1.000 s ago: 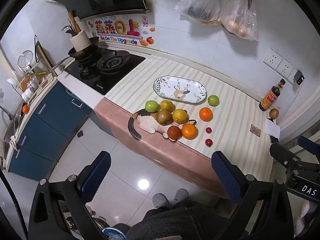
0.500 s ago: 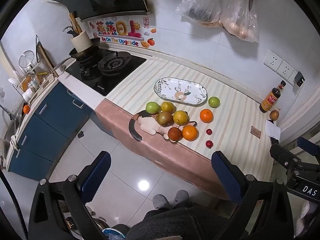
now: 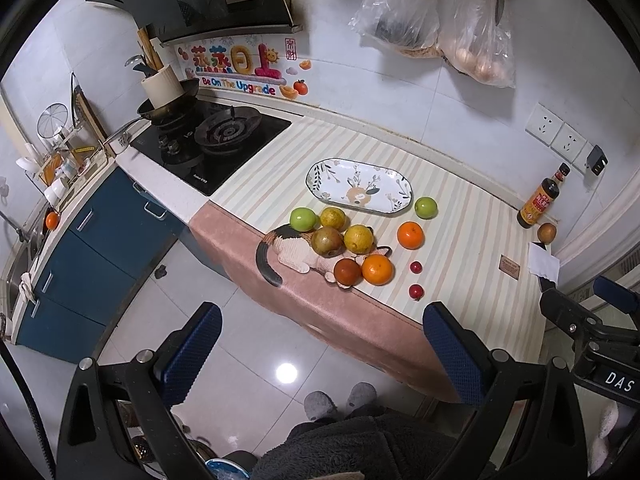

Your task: Organize fruits

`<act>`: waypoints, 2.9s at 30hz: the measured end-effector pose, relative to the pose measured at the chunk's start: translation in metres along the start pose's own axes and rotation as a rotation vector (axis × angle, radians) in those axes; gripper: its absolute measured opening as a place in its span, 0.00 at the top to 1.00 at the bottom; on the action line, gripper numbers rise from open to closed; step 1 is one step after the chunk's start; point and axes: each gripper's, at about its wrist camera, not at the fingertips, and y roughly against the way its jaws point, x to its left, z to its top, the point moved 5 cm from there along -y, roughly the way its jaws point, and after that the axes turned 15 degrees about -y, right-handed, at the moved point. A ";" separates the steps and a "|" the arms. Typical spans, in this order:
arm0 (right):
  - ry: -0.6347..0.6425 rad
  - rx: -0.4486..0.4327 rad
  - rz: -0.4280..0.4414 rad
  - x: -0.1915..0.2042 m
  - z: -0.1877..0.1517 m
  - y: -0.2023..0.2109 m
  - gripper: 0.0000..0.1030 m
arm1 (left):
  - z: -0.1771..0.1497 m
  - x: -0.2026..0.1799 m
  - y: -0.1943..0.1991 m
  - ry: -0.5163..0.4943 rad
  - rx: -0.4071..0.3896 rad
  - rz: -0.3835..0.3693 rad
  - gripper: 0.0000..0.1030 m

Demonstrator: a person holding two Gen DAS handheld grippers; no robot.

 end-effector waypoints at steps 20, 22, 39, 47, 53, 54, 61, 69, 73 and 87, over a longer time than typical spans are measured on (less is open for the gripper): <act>-0.007 -0.004 0.005 -0.002 0.002 0.003 0.00 | 0.003 -0.008 -0.003 0.002 -0.011 0.003 0.01; -0.006 -0.006 0.005 -0.002 0.003 0.004 0.00 | 0.003 -0.008 -0.003 0.003 -0.011 0.003 0.01; -0.011 0.001 0.010 0.001 0.007 0.006 0.00 | 0.004 -0.008 -0.002 0.004 -0.015 0.002 0.01; -0.011 -0.001 0.011 0.000 0.007 0.006 0.00 | 0.003 -0.008 -0.002 0.005 -0.016 0.002 0.01; -0.011 -0.002 0.014 0.000 0.009 0.007 0.00 | 0.004 -0.008 -0.001 0.006 -0.017 0.002 0.01; -0.011 0.000 0.016 0.000 0.009 0.007 0.00 | 0.005 -0.008 -0.001 0.005 -0.018 0.001 0.01; -0.033 0.008 0.035 -0.006 0.013 0.000 0.00 | 0.013 -0.012 -0.007 0.031 -0.016 0.006 0.01; -0.081 0.084 0.126 -0.015 0.027 -0.073 0.00 | 0.032 0.014 -0.061 0.051 -0.002 0.230 0.00; -0.094 0.145 0.152 -0.005 0.029 -0.132 0.00 | 0.026 0.040 -0.105 0.074 0.074 0.285 0.00; -0.257 0.443 0.092 0.040 0.008 -0.377 0.26 | 0.036 0.065 -0.317 0.127 0.397 -0.123 0.19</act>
